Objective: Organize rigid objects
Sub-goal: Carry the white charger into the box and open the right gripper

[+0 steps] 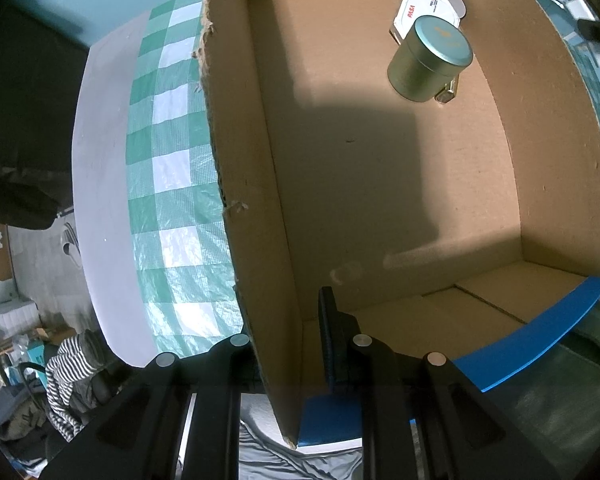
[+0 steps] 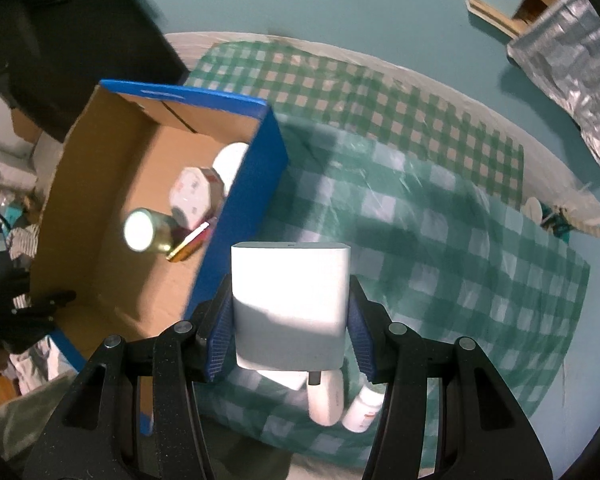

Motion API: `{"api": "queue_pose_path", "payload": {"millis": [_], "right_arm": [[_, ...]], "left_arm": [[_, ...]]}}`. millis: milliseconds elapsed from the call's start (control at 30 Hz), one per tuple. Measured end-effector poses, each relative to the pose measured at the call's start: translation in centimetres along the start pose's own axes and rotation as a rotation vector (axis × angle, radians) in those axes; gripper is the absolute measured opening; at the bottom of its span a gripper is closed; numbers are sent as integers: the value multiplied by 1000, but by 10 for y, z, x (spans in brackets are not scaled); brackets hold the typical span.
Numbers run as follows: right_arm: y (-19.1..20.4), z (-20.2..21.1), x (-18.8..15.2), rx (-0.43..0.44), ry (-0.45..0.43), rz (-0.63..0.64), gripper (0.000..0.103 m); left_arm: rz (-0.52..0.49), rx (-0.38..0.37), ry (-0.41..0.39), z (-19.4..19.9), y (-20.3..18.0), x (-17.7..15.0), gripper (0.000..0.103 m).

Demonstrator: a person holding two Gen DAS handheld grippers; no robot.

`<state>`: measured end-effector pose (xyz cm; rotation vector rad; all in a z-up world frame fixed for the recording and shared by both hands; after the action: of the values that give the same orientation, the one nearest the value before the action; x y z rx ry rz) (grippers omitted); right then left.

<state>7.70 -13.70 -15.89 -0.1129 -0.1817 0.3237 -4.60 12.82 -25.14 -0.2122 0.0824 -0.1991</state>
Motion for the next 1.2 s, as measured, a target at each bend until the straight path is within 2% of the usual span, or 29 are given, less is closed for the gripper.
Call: {"api": "queue_pose_path", "payload": {"millis": [267,667,1200], "right_arm": [[29,16,19,30,-34,69,52],[79,13,32,63,-38,189,52],[117,-23,19,55,38,301,52]], "left_arm": [[13,-6,-7,2,1,2,17],[45,-15,-21,3,5,0,17],[49,-17,-18,-1,11,-3,17]]}}
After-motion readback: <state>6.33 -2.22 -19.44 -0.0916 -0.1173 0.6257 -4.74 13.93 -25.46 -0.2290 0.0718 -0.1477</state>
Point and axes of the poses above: each gripper's, at about its wrist camera, not at the fingertips, and z roughly against the way its jaws point, y to its left, x to its top, the point moved 2 cm from there along -z, roughly the way its jaws point, and after that the axes turned 14 degrees about -x, right-handed, at the moved point
